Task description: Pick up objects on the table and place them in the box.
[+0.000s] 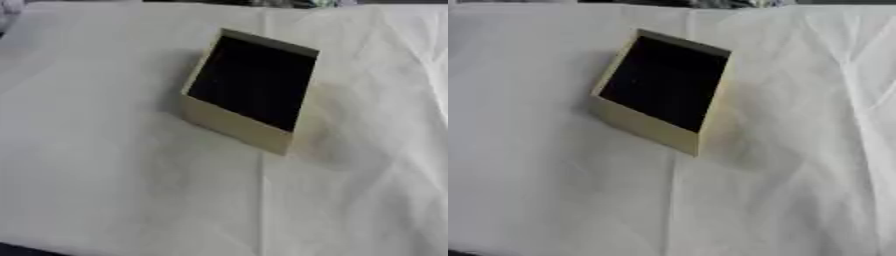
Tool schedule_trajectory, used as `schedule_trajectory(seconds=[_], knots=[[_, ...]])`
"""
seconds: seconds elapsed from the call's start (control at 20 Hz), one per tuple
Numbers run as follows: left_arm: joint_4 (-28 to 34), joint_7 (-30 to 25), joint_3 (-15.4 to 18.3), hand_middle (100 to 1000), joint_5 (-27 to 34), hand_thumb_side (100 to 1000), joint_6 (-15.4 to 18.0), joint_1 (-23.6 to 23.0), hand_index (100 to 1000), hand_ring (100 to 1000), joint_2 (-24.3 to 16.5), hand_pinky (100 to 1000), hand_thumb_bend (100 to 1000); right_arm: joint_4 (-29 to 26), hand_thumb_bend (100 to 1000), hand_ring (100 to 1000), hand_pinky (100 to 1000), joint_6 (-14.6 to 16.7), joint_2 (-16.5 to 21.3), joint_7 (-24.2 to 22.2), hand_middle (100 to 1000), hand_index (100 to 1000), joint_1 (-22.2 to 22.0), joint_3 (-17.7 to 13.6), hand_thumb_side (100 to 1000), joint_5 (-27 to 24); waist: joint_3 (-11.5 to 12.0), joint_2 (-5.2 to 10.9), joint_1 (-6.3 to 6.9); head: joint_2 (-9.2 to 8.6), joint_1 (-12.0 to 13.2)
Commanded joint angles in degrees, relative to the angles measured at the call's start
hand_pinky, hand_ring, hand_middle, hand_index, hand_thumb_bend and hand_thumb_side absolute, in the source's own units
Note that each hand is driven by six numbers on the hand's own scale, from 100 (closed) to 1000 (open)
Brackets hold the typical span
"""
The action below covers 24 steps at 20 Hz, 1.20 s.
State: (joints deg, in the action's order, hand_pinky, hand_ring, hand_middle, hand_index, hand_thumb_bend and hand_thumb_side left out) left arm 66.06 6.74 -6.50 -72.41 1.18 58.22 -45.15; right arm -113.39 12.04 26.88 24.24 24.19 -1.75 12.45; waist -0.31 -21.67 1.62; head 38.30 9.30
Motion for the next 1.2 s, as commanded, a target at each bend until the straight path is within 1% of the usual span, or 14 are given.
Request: schedule_trajectory(seconds=[0.05,0.2,0.3,0.5,0.65,0.75,0.85,1.0,1.1,1.2], knots=[[5.07,2.71,-1.72,439,2.21,100,2.44,1.85,591,522,1.01,571,100,-1.2,100,701,814,-0.04,1.31,0.21,690,761,0.66,-0.63,583,0.18,0.16,1.75,-0.04,0.16,-0.44],[9.36,5.34,-3.58,434,4.0,100,5.08,2.08,586,520,4.96,571,100,-1.2,100,701,814,0.01,1.23,0.37,691,761,0.94,-0.79,578,0.26,0.22,2.02,-0.24,-0.26,-0.54],[12.27,6.79,-4.31,433,3.72,100,6.73,1.67,586,519,7.81,570,100,-1.2,100,701,814,0.04,1.21,0.57,691,761,1.02,-1.0,576,0.37,0.35,2.17,-0.35,-0.5,-0.65],[17.9,5.64,-5.94,426,2.84,100,8.48,1.2,580,514,13.15,562,100,-1.2,100,702,814,0.05,1.11,1.15,692,762,1.15,-1.54,570,0.62,0.34,2.31,-0.55,-0.91,-0.54],[21.95,3.39,-6.97,420,3.05,100,9.37,0.59,573,507,17.14,549,100,-1.2,100,702,814,-0.01,0.93,1.79,692,762,1.45,-1.94,567,0.8,0.25,2.28,-0.62,-1.19,-0.24],[24.84,1.64,-7.66,418,2.78,100,9.46,-0.19,570,505,20.03,546,100,-1.2,100,702,814,-0.08,1.0,2.05,692,762,1.42,-2.06,568,0.95,0.43,2.29,-0.6,-1.18,-0.67],[27.69,-0.11,-9.05,418,2.16,100,9.58,-1.51,566,501,22.69,545,100,-1.2,100,702,814,-0.17,1.07,2.27,691,762,1.31,-2.18,569,1.07,0.63,2.34,-0.44,-1.1,-1.29],[30.72,-3.37,-10.99,416,1.49,100,9.79,-2.78,557,498,24.93,543,100,-1.2,100,703,814,-0.32,1.04,2.49,693,763,1.13,-2.29,569,1.24,0.74,2.33,-0.34,-1.23,-1.89],[32.81,-8.42,-11.61,415,2.1,100,10.22,-2.87,555,496,26.01,545,100,-1.2,100,703,814,-0.43,1.0,2.64,692,763,1.03,-2.36,569,1.32,0.68,2.29,-0.42,-1.26,-2.46],[34.21,-11.87,-12.12,414,2.75,100,10.63,-2.98,554,495,26.65,544,100,-1.2,100,703,814,-0.48,1.0,2.74,692,763,0.97,-2.39,569,1.39,0.57,2.27,-0.49,-1.23,-2.64]])
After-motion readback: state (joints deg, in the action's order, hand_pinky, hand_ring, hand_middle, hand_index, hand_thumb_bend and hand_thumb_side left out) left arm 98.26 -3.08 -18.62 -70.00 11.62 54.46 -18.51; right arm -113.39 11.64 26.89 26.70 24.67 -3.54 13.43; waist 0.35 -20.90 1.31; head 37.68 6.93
